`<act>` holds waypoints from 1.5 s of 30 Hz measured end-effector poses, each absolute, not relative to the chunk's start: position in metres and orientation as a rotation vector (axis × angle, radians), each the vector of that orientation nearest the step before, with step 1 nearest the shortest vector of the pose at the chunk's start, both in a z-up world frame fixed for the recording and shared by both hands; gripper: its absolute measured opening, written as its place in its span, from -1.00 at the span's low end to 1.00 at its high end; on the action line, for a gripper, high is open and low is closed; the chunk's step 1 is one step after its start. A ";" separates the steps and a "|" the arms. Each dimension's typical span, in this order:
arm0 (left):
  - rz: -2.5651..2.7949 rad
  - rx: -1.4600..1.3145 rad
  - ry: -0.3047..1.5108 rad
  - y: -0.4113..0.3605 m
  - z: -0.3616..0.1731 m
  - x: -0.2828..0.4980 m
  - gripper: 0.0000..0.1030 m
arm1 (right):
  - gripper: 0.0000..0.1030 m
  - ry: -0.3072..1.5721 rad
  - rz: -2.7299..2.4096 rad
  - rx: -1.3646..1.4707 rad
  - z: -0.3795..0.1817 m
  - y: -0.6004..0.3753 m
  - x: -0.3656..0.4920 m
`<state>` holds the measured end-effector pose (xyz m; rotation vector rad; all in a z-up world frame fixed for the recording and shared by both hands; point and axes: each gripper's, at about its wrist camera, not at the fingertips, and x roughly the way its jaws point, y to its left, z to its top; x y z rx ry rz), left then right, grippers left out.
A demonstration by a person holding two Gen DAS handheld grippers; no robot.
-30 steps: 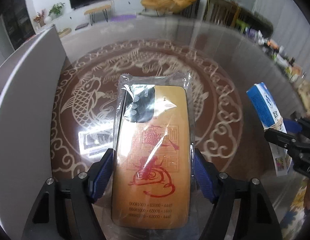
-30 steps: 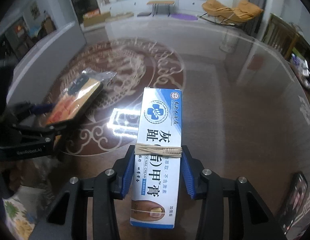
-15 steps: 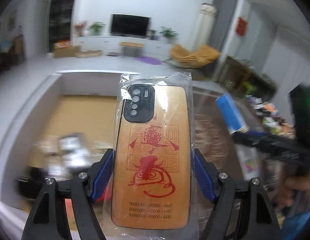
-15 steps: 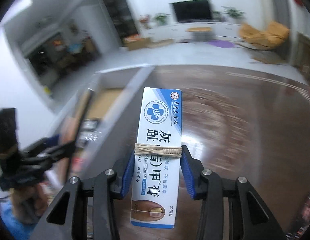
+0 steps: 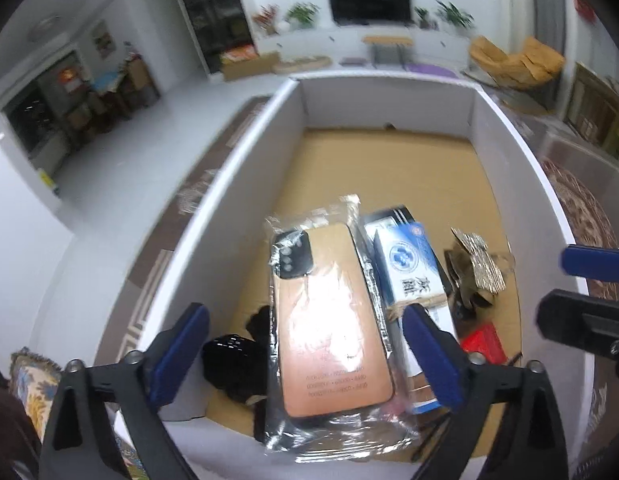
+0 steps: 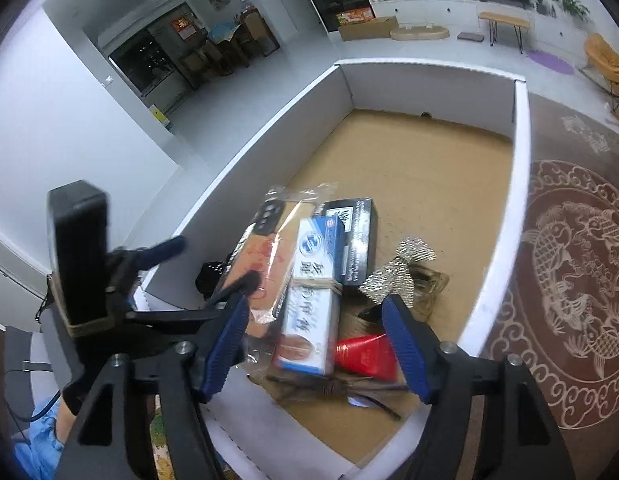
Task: Organize objects
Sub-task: 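Lower both items into the cardboard box and open both grippers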
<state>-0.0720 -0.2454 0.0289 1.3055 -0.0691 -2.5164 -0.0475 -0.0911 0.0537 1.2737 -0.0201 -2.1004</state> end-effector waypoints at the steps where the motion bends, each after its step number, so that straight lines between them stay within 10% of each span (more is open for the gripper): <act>1: -2.518 1.271 -0.048 -0.246 0.032 -0.070 0.96 | 0.61 -0.007 -2.118 1.265 0.056 -0.087 -0.046; 6: -2.441 1.163 -0.061 -0.236 0.044 -0.057 0.96 | 0.84 0.104 -2.177 1.261 0.061 -0.086 -0.064; 45: -2.470 1.168 0.266 -0.250 0.043 -0.022 0.96 | 0.84 0.307 -2.218 1.294 0.035 -0.096 -0.057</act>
